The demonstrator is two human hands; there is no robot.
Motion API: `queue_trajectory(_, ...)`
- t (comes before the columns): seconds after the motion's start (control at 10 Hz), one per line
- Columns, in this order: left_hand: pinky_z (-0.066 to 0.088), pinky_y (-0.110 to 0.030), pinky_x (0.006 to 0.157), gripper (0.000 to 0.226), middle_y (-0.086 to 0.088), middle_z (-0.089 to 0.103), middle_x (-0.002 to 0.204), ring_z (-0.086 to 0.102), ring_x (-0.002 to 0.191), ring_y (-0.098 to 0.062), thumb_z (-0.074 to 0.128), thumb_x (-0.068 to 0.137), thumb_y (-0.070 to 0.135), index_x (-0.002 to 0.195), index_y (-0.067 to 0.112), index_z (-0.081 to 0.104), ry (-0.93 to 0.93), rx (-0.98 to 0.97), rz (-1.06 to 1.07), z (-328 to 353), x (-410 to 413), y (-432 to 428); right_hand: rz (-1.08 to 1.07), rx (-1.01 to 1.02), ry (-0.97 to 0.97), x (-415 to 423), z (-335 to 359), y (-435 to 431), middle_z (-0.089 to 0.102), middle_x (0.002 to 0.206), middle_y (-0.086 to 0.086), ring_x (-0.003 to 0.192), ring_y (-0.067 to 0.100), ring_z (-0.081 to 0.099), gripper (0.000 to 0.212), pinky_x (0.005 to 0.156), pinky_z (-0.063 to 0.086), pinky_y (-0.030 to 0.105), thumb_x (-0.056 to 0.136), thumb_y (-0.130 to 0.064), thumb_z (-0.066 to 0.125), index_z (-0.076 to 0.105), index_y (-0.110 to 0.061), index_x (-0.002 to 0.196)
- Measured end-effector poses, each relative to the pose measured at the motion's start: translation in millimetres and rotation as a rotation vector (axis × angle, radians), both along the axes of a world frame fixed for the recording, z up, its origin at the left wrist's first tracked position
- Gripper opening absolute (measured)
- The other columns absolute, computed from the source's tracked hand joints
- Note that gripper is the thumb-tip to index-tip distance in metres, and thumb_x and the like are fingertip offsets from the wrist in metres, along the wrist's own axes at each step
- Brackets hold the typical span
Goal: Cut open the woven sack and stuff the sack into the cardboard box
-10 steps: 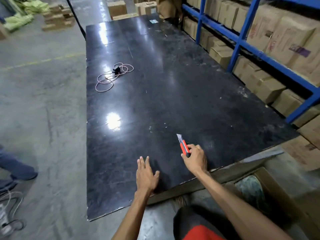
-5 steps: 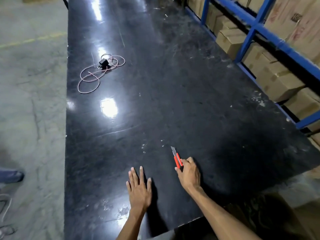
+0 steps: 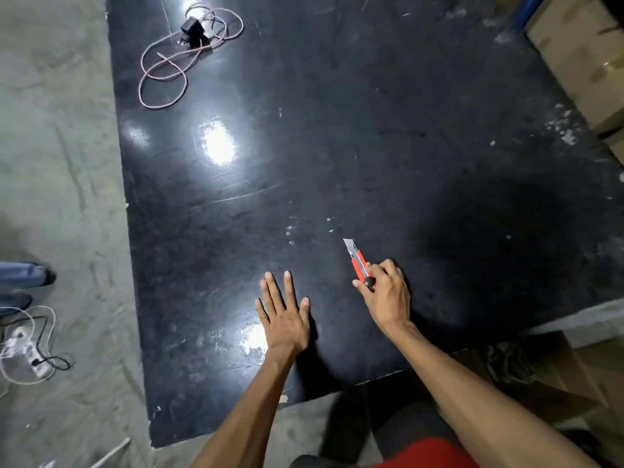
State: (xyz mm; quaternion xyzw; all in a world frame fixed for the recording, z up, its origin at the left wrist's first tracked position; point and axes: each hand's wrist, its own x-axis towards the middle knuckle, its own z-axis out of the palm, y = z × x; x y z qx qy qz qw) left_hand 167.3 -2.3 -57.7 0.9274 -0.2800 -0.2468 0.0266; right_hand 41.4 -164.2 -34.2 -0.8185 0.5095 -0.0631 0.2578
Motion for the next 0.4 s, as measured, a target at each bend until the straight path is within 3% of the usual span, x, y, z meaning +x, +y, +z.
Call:
queue_trajectory(0.1,-0.011,-0.05,0.124,0.071,-0.01,-0.036,0.163,-0.025,0.155,-0.027,0.01,0.1,0.059,0.154,0.029,-0.025,0.11,0.091,-0.023,7.3,8.2,-5.2,0.017,0.033,0.047,2.4,10.4,1.5,0.058,0.095,0.009,0.095,0.032,0.058,0.037,0.071,0.053,0.039,0.074,-0.033,0.083,0.066,-0.012,0.1)
queue_trajectory(0.2,-0.008,-0.048,0.125,0.089,-0.012,-0.035,0.164,-0.028,0.154,-0.028,0.042,0.099,0.057,0.16,0.03,-0.017,0.279,0.162,-0.107,26.7,29.5,-2.1,0.077,0.053,0.216,2.7,26.5,16.4,0.054,0.114,0.011,0.112,0.03,0.053,0.065,0.083,0.052,0.04,0.077,-0.044,0.078,0.053,-0.017,0.131)
queue_trajectory(0.3,0.003,-0.046,0.127,0.082,-0.02,-0.022,0.167,-0.019,0.156,-0.034,0.046,0.102,0.048,0.164,0.023,0.0,0.222,0.156,-0.234,64.5,41.9,11.5,0.131,0.01,0.294,-4.1,57.1,45.0,0.048,0.132,0.011,0.123,0.031,0.048,0.081,0.094,0.048,0.042,0.083,-0.048,0.068,0.03,-0.022,0.15)
queue_trajectory(0.4,0.009,-0.047,0.126,0.077,-0.021,-0.018,0.168,-0.016,0.157,-0.034,0.047,0.102,0.044,0.164,0.019,0.008,0.022,0.024,-0.219,98.2,19.3,45.4,0.209,-0.025,0.298,-24.1,79.3,87.6,0.027,0.157,0.011,0.141,0.031,0.033,0.081,0.106,0.04,0.044,0.088,-0.044,0.061,0.021,-0.02,0.155)
